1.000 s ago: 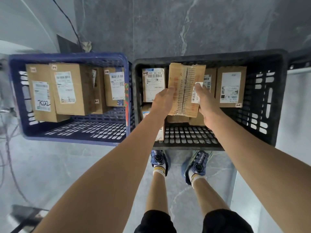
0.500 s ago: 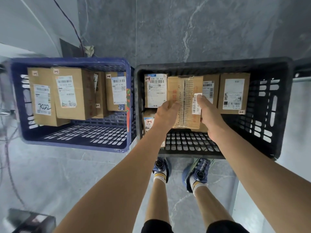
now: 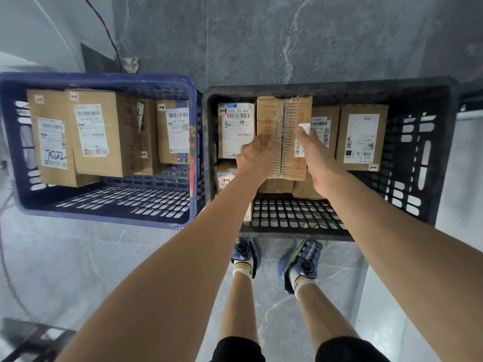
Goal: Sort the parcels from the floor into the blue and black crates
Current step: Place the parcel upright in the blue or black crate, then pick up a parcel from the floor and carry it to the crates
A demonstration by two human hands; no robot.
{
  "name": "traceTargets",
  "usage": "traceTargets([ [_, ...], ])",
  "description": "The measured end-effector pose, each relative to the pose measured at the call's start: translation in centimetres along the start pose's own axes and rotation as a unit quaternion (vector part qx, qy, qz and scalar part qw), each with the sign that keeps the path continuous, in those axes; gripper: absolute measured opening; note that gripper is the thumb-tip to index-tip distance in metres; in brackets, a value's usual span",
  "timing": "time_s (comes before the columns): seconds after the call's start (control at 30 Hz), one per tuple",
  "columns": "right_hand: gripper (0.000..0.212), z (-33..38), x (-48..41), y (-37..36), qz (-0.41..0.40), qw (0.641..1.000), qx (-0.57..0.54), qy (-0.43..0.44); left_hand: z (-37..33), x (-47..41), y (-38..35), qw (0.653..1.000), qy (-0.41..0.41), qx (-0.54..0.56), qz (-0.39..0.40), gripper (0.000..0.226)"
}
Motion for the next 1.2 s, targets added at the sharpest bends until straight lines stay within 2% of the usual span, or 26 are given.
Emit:
traceTargets([
  [0.13, 0.071, 0.2, 0.3, 0.6, 0.007, 1.0, -0.002, 0.012, -0.4, 1.6, 0.6, 1.0, 0.007, 0.024, -0.011, 0.078],
  [0.3, 0.066, 2.6, 3.2, 1.4, 0.007, 1.0, -0.011, 0.024, -1.3, 6.1, 2.4, 0.997, -0.012, 0.071, -0.003, 0.059],
  [0.43, 0.044, 6.7, 7.4, 3.0, -0.032, 0.996, -0.044, 0.072, -3.0, 12.2, 3.8, 0.993, -0.051, 0.101, 0.023, 0.049],
  [0.57, 0.084, 13.6, 14.1, 4.5, -0.04, 0.988, -0.09, 0.119, -5.8, 20.2, 5.9, 0.99, -0.077, 0.118, 0.025, 0.058],
  [0.6, 0.086, 15.5, 15.8, 5.1, -0.041, 0.985, -0.095, 0.139, -6.7, 22.6, 6.5, 0.988, -0.09, 0.124, 0.022, 0.062],
  [0.77, 0.077, 26.5, 26.9, 8.1, -0.064, 0.961, -0.092, 0.252, -11.8, 35.7, 9.9, 0.967, -0.177, 0.18, 0.038, 0.072],
  [0.87, 0.09, 31.7, 33.7, 9.8, -0.088, 0.944, -0.073, 0.308, -14.1, 43.6, 11.5, 0.954, -0.227, 0.188, 0.05, 0.07],
  [1.0, 0.08, 37.2, 42.2, 11.9, -0.128, 0.913, -0.119, 0.368, -16.5, 53.5, 13.4, 0.933, -0.304, 0.177, 0.077, 0.065],
  [1.13, 0.102, 40.4, 50.1, 12.2, -0.174, 0.879, -0.147, 0.418, -17.3, 62.0, 14.1, 0.906, -0.374, 0.157, 0.118, 0.061],
  [1.17, 0.105, 41.0, 52.1, 12.1, -0.186, 0.87, -0.157, 0.429, -17.3, 63.8, 14.2, 0.9, -0.388, 0.148, 0.133, 0.059],
  [1.2, 0.098, 41.3, 54.0, 11.9, -0.202, 0.862, -0.171, 0.433, -17.1, 65.7, 14.2, 0.893, -0.403, 0.134, 0.15, 0.056],
])
Point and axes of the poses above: each hand's wrist, its own x-axis away from the middle knuckle, its own y-axis out of the back of the hand, z = x × y, the point moved 7 cm from there along -x, towards the middle knuckle, and after that the axes turned 15 degrees about y, right-handed, at the moved point
